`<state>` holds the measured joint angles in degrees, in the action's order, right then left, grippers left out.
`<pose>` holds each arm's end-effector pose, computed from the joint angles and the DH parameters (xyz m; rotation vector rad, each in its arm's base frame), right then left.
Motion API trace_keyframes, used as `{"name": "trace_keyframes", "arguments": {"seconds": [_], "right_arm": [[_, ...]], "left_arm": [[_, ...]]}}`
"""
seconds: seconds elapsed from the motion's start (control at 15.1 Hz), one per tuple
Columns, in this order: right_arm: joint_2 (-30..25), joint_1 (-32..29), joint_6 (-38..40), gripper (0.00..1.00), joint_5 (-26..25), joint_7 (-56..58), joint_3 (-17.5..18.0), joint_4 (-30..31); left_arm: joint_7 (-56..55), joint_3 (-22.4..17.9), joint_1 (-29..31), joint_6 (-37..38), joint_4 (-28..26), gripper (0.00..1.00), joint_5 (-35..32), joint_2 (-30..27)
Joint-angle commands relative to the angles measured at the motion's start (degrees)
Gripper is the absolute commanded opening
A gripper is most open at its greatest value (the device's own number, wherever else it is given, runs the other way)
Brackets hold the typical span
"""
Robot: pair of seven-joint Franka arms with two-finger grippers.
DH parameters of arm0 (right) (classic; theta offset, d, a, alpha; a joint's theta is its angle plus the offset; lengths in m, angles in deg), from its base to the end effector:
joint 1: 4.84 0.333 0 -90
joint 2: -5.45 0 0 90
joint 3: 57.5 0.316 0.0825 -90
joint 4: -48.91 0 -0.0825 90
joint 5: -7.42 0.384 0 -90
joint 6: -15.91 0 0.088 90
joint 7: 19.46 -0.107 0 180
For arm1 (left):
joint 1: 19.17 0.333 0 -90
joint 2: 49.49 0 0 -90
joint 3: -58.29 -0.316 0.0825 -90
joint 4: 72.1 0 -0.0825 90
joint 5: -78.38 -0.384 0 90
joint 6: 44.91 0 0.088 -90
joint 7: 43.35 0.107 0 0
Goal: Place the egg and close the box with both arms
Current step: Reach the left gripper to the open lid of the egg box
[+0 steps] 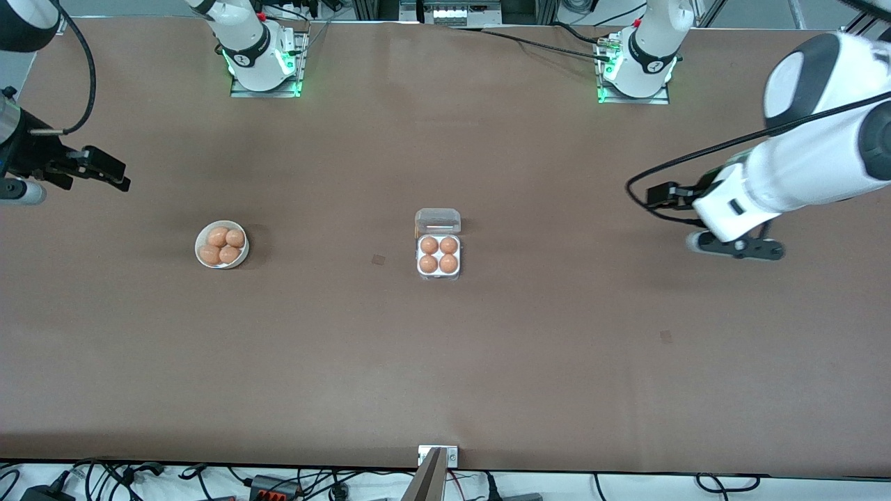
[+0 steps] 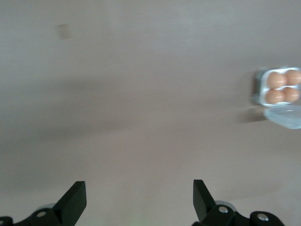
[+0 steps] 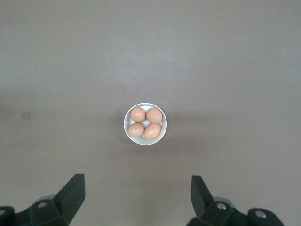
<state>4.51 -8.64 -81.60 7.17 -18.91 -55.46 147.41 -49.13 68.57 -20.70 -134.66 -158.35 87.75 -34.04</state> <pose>0.5565 -0.0174 0.5745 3.1365 -0.0322 -0.0015 0.6058 -0.1324 0.5002 2.9414 -0.1290 -0.3465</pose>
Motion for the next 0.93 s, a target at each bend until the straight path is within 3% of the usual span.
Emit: {"name": "trace_keyframes", "arguments": {"seconds": [0.0, 0.07, 0.2, 0.33, 0.46, 0.6, 0.73, 0.86], "right_arm": [[-0.56, -1.22, -1.19, 1.00, -0.55, 1.11, 1.21, 0.82], [-0.56, -1.48, -1.19, 1.00, -0.46, 2.51, 1.21, 0.82], [-0.56, -1.04, -1.28, 1.00, -0.63, 4.63, 1.21, 0.82], [-0.56, -1.30, -1.19, 1.00, -0.55, 4.28, 1.30, 0.73], [-0.56, -1.30, -1.10, 1.00, -0.20, 3.94, 1.21, 0.73], [-0.56, -1.30, -1.01, 1.00, -0.28, 3.93, 1.21, 0.73], [-0.39, -0.87, -1.19, 1.00, -0.55, 3.93, 1.21, 0.81], [-0.38, 2.81, -1.19, 1.00, -0.54, 3.93, -2.10, 0.73]], "left_arm": [[0.68, -0.78, 1.53, -2.60, 2.84, 1.00, 12.12, 4.50], [-0.36, -0.09, 0.31, -5.06, 2.84, 0.85, 11.03, 4.76], [-9.37, -0.43, -8.26, -9.98, 3.01, 0.67, 9.53, 6.42], [-18.53, -0.44, -14.62, -16.57, 5.02, 0.55, 6.37, 10.54], [-23.98, -0.79, -19.27, -17.30, 10.11, 0.23, 4.26, 15.90], [-30.14, -0.88, -23.41, -17.39, 13.20, 0.04, -1.69, 18.90], [-32.45, -0.88, -26.50, -17.39, 14.79, 0.01, -4.62, 21.10], [-32.28, -0.79, -26.68, -17.39, 14.70, 0.01, -4.71, 21.55]]}}
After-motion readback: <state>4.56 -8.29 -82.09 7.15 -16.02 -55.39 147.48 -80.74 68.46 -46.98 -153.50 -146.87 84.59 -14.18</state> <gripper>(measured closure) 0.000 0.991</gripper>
